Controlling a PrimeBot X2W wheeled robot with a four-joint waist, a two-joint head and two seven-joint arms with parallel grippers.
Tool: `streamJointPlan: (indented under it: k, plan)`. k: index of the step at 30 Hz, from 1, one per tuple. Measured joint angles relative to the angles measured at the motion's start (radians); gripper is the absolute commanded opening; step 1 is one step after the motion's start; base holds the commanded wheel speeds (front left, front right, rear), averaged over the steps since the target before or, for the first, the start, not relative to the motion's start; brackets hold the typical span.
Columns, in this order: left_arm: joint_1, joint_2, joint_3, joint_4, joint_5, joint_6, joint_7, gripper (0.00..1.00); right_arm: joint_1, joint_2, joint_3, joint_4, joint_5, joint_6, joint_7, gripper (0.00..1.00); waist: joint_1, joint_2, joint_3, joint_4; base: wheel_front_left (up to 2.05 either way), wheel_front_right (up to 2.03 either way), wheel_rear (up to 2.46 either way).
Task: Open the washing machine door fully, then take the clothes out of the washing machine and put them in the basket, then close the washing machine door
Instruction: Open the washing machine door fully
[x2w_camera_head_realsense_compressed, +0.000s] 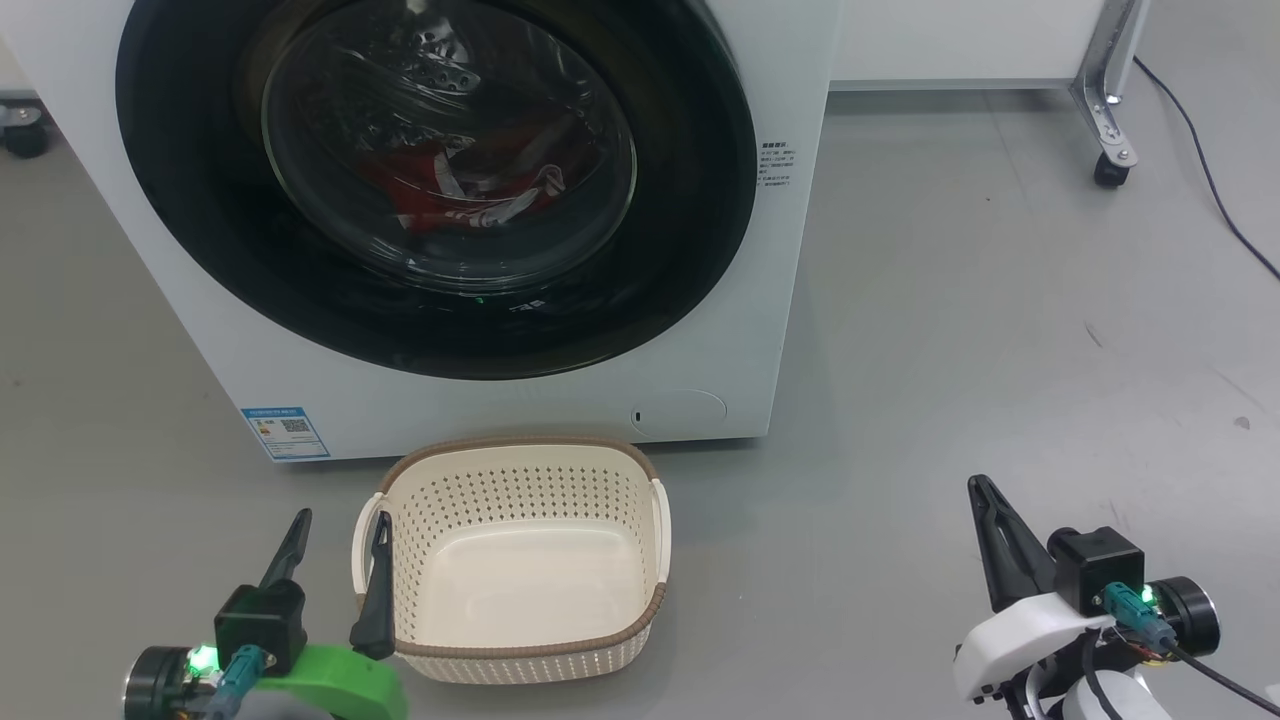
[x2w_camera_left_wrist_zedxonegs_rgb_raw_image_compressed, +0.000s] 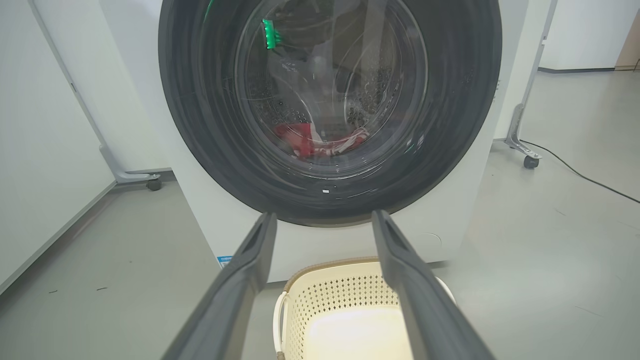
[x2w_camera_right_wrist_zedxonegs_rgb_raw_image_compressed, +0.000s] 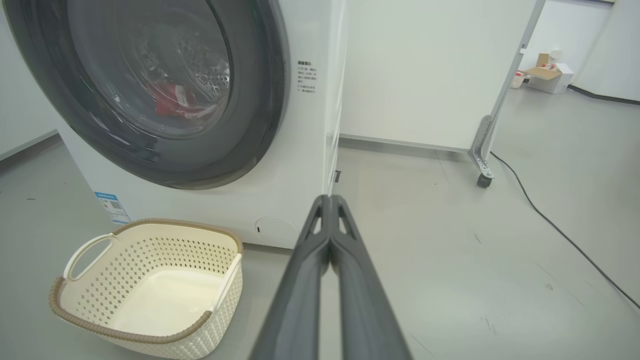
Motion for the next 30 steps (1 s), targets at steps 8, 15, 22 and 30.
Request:
streamJointPlan:
  k: [8,15,22,30]
  plan:
    - [0.0,-0.006,0.004,0.002,0.007,-0.006,0.0,1.0,0.0,0.012,-0.017,0.008,0.017,0.023,0.0,0.0,0.0,0.0,0.005,0.003,0.0,0.0,0.0]
    - [-0.001,-0.01,0.003,-0.004,0.017,-0.014,0.0,1.0,-0.001,0.058,-0.072,0.015,0.125,0.055,0.0,0.0,0.0,0.0,0.021,0.011,0.0,0.0,0.0]
    - [-0.021,-0.021,0.0,-0.028,0.025,-0.022,0.0,1.0,-0.04,0.096,-0.15,0.019,0.296,0.107,0.002,0.0,0.0,0.0,0.063,0.024,0.0,0.0,0.0]
    - [-0.059,-0.029,-0.001,-0.061,0.034,-0.031,0.0,1.0,-0.139,0.113,-0.273,0.035,0.579,0.146,0.077,0.0,0.0,0.0,0.124,0.043,0.0,0.0,0.0]
